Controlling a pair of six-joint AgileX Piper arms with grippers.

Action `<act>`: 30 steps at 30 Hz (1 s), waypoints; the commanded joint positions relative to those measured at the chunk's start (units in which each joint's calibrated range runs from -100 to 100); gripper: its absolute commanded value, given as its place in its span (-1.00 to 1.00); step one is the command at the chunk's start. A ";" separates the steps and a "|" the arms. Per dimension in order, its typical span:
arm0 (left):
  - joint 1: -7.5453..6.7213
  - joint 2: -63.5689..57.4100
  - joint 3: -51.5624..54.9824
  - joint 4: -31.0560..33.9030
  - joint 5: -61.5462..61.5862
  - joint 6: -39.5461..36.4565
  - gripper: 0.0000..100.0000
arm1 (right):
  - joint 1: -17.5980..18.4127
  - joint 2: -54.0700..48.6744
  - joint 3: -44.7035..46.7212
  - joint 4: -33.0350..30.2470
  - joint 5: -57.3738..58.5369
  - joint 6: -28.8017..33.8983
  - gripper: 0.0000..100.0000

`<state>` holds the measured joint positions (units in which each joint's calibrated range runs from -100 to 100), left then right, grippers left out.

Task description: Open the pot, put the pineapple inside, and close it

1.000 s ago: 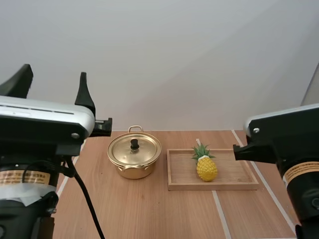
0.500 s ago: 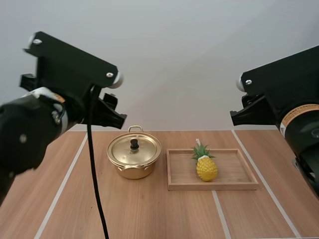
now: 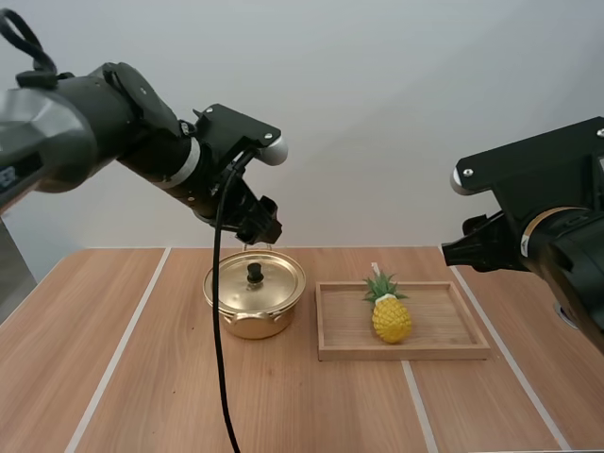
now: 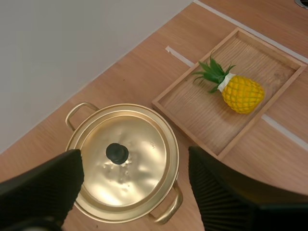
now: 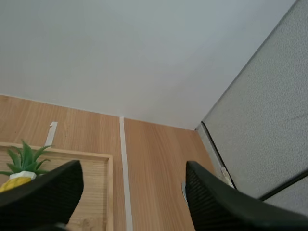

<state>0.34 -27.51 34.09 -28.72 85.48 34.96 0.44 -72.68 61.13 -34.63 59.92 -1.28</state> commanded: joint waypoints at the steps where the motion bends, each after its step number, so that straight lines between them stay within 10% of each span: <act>1: -0.23 4.00 -2.13 -1.38 0.80 -0.90 1.00 | -0.16 -0.24 -0.63 1.45 2.86 -0.27 1.00; 30: -0.23 30.09 -6.12 1.56 -16.49 2.65 1.00 | -0.16 -0.24 -0.63 3.38 8.06 -2.62 1.00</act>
<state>0.34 1.94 28.82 -27.08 69.40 36.92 0.44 -72.68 61.13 -31.59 67.01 -2.82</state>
